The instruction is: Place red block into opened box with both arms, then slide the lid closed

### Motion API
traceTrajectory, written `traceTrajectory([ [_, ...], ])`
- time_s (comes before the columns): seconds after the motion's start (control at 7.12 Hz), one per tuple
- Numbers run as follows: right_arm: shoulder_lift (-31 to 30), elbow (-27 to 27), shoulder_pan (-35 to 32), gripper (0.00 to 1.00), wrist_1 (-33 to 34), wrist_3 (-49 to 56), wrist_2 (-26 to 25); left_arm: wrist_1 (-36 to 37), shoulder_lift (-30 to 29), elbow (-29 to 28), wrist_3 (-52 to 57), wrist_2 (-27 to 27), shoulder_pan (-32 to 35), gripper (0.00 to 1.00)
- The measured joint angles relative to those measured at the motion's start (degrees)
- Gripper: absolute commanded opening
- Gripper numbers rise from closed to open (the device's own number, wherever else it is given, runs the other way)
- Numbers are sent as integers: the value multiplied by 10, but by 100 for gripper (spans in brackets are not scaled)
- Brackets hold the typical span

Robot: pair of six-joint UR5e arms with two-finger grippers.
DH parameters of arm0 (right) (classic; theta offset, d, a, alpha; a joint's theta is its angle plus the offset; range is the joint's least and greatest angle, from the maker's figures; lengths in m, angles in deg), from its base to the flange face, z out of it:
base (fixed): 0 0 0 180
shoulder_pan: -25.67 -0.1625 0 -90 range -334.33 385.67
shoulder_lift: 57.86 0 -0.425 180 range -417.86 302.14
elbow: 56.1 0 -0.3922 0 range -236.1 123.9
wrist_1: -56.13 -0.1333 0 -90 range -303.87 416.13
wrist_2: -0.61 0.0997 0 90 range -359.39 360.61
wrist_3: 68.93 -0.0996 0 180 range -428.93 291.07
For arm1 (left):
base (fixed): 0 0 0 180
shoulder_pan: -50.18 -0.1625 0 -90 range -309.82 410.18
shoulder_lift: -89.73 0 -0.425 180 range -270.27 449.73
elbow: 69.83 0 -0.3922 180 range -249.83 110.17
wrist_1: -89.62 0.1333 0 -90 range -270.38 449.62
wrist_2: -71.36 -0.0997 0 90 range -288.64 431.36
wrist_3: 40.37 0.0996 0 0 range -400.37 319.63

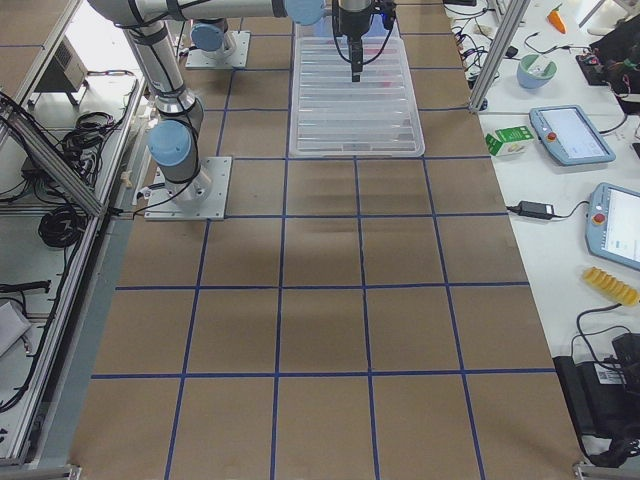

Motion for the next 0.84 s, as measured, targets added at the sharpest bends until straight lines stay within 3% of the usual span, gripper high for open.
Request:
traceTrajectory([
  [0.28,0,0,0,100,1,0,0,8,-5,5,0,-1,-1,76],
  [0.42,0,0,0,100,1,0,0,9,-8,5,0,-1,-1,94],
  [0.56,0,0,0,100,1,-1,0,10,-11,5,-1,-2,-1,100],
  [0.84,0,0,0,100,1,-1,0,9,-1,-10,0,-3,0,100],
])
